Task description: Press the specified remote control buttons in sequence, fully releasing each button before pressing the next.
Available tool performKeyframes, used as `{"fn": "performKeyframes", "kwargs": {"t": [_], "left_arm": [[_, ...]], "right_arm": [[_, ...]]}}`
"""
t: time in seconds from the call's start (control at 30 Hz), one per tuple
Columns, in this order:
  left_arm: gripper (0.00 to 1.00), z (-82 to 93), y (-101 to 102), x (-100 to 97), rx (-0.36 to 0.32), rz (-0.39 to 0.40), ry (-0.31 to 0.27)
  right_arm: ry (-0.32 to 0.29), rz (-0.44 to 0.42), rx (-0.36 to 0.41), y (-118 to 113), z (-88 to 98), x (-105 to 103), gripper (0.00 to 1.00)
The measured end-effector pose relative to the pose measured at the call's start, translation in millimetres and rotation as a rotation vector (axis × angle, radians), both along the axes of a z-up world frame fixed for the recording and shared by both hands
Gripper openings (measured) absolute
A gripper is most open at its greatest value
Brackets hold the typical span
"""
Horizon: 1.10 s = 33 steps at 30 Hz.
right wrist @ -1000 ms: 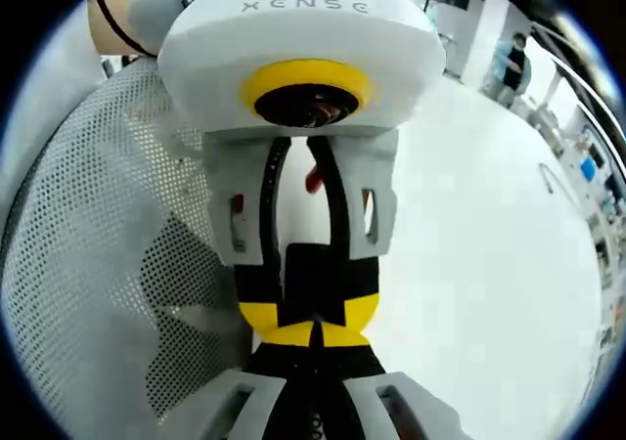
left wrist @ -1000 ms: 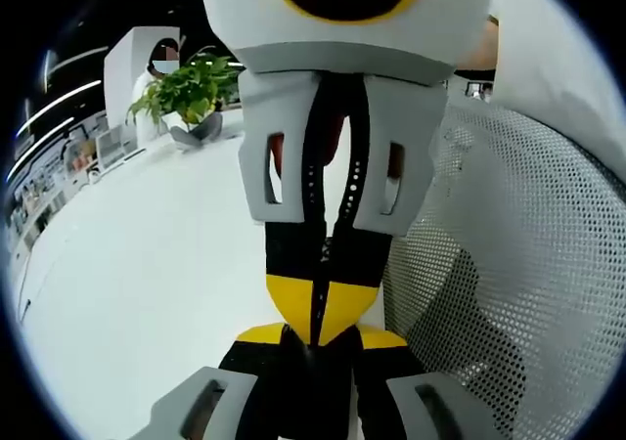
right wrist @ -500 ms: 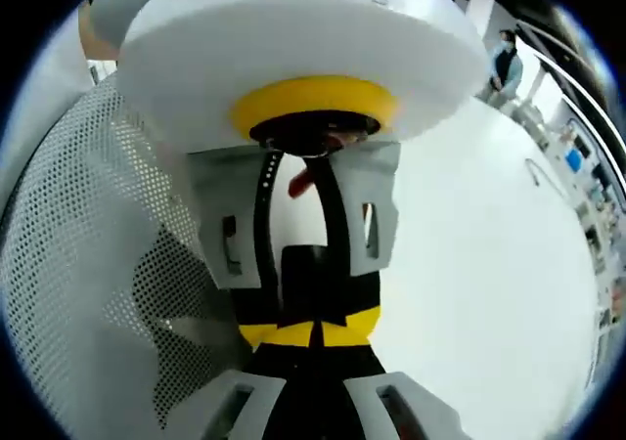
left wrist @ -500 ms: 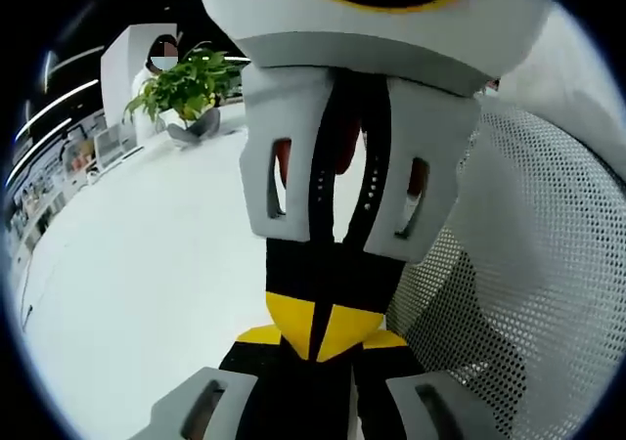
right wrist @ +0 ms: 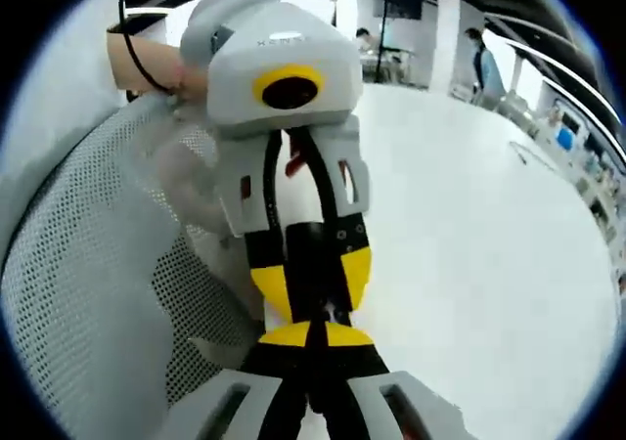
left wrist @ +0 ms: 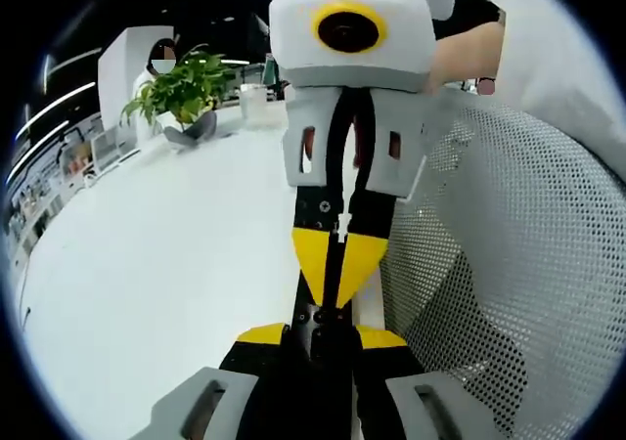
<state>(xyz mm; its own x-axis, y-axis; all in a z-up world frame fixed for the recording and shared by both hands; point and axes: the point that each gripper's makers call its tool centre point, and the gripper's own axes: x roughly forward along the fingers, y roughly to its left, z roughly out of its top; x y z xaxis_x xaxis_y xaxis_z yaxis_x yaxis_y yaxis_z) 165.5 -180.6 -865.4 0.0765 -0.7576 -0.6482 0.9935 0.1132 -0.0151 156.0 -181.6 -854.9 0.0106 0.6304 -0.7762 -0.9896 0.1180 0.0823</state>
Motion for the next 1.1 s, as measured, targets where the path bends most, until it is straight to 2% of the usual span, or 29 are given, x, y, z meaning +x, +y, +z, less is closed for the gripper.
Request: {"fn": "performKeyframes", "kwargs": {"t": [0.2,0.47,0.87,0.93,0.97,1.0,1.03,1.1], "left_arm": [[0.25,-0.3,-0.1,0.4,-0.004,0.004,0.002],[0.25,-0.7,0.2,0.8,-0.004,0.009,0.003],[0.25,-0.5,-0.1,0.6,-0.006,0.017,0.003],[0.25,-0.4,-0.1,0.5,-0.006,0.02,0.002],[0.25,-0.3,-0.1,0.5,-0.006,0.02,0.001],[0.25,-0.4,-0.1,0.5,-0.006,0.022,0.002],[0.25,-0.4,0.0,0.3,-0.006,0.022,0.002],[0.25,-0.6,0.0,0.2,-0.006,0.023,0.002]], "right_arm": [[-0.011,0.047,-0.009,-1.9,-0.2,-6.7,0.13],[-0.032,0.031,-0.009,-3.8,-1.0,-5.8,0.16],[-0.067,0.07,-0.005,-3.2,-1.9,0.2,0.11],[-0.064,0.056,0.006,-2.2,-2.4,0.6,0.19],[-0.069,0.037,-0.011,-4.0,-6.0,2.7,0.28],[-0.07,0.031,-0.044,-8.3,-10.7,3.1,0.3],[-0.075,0.061,-0.066,-11.4,-16.1,1.4,0.29],[-0.085,0.057,-0.05,-9.4,-15.7,3.5,0.28]]}}
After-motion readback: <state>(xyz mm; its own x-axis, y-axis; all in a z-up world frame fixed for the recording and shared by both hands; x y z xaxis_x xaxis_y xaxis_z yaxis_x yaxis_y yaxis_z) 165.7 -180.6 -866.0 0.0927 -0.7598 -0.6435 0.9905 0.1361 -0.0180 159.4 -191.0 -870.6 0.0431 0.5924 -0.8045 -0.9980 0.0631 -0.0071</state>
